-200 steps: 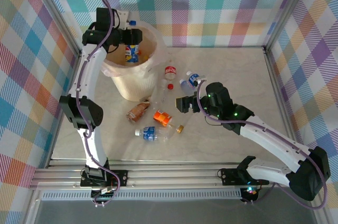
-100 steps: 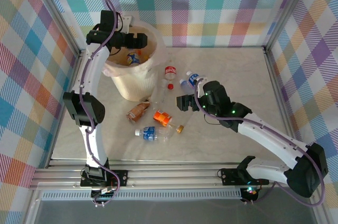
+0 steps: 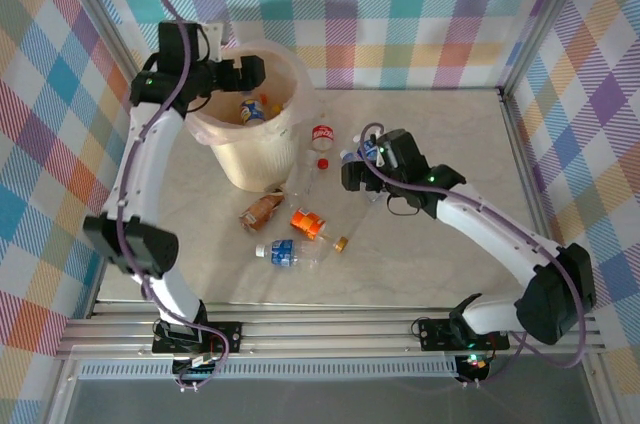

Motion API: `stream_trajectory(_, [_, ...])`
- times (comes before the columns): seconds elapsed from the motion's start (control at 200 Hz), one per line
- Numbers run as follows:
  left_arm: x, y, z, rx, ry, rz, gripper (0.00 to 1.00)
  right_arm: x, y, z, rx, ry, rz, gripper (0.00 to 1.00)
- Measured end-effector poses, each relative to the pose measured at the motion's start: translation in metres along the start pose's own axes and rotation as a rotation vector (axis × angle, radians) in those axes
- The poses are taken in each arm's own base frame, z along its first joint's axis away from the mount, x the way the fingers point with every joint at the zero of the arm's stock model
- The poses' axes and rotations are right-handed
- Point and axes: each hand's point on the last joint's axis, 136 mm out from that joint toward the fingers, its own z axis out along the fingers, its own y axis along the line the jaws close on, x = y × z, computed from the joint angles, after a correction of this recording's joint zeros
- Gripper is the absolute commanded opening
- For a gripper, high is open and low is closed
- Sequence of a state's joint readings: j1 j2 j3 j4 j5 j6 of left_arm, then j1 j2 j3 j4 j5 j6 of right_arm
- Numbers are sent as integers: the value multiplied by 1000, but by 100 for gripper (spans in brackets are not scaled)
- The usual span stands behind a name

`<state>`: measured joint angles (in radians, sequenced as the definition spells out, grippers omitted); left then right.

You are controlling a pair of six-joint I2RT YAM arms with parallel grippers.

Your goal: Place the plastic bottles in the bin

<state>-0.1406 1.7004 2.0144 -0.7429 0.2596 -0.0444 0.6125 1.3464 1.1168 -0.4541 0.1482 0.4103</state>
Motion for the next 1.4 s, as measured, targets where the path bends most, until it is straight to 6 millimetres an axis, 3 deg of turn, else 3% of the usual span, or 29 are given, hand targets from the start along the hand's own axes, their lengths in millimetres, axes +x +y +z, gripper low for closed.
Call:
stream_trajectory(0.185, [6, -14, -60, 20, -123, -59, 100, -14, -32, 18, 59, 83, 59, 100])
stream_trajectory(0.385, [43, -13, -89, 23, -186, -154, 100, -21, -69, 46, 124, 181, 52, 100])
stream_trajectory(0.605, [82, -3, -99, 5, -217, -256, 100, -19, -108, 75, 161, 279, 39, 100])
stream_trajectory(0.785, [85, 2, -106, -3, -276, -296, 100, -18, -127, 94, 140, 320, 21, 100])
stream_trajectory(1.4, [81, 5, -105, -8, -323, -322, 100, -36, -126, 156, 33, 372, -103, 96])
